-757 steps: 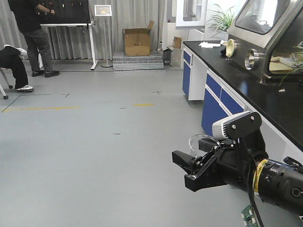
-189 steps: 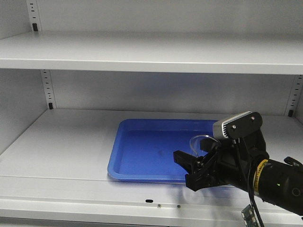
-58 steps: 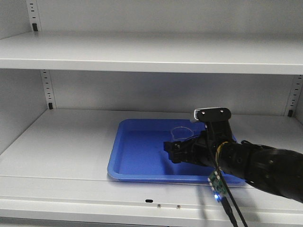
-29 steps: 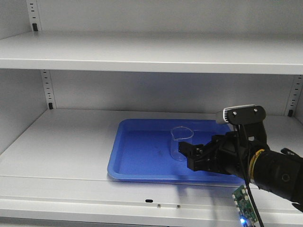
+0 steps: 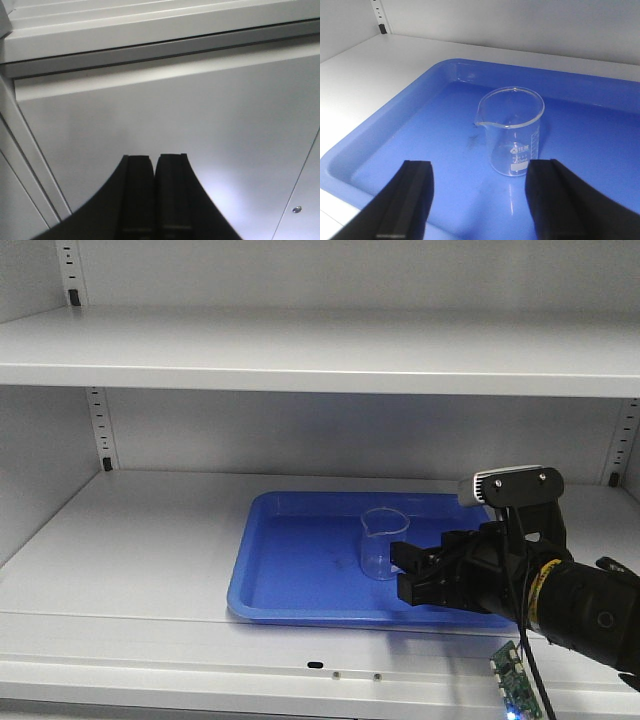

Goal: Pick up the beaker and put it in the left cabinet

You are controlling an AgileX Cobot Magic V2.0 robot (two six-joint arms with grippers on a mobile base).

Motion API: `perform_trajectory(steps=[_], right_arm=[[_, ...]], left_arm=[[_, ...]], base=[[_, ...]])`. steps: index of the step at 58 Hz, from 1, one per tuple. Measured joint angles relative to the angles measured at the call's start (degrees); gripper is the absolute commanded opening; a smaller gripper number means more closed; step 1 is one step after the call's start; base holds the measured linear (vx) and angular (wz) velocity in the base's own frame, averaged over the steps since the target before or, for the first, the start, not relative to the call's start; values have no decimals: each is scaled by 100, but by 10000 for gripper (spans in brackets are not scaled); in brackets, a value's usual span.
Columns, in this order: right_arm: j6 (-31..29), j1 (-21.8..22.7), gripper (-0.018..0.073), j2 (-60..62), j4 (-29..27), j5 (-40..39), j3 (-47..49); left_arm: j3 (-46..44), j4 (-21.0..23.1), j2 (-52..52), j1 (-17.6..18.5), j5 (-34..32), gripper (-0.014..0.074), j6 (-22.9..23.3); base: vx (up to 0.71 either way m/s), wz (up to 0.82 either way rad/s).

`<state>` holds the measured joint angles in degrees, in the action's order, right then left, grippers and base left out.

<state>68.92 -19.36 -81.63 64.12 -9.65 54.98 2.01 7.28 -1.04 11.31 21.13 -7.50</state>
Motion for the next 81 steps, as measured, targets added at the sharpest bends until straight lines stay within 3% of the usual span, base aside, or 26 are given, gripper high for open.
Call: perform_trajectory(steps=[14,24,30,34,39,45,49,56,73,81], right_arm=[[-27,0,314,115,-272,484,0],[-712,0,158,767,-1843,1859,-4],[-2038,59,11,1279,-3270,3241,-4],[-3160,186,-14,1583,-4093,3794,-82],[-4527,432,-11,2059,-4898,3788,-533],[-5750,770,-11,2882,-5619,3131,-1558],[-6185,1010,-9,3513,-5825,2639,-2290],[-6416,1408,-8,4600,-5894,2222,-3282],[-6491,2441,-8,7116,-5926,2129,-5115],[-6491,2578,-5,7974,-6034,2128,-5646]], left_arm=[[0,0,0,0,0,-6,0],[0,0,0,0,0,-6,0],[0,0,0,0,0,-6,0],[0,0,0,0,0,-6,0],[0,0,0,0,0,-6,0],[0,0,0,0,0,-6,0],[0,0,0,0,0,-6,0],[0,0,0,0,0,-6,0],[0,0,0,0,0,-6,0],[0,0,0,0,0,-6,0]], base=[[0,0],[0,0],[0,0],[0,0],[0,0],[0,0],[0,0],[0,0],[0,0],[0,0]])
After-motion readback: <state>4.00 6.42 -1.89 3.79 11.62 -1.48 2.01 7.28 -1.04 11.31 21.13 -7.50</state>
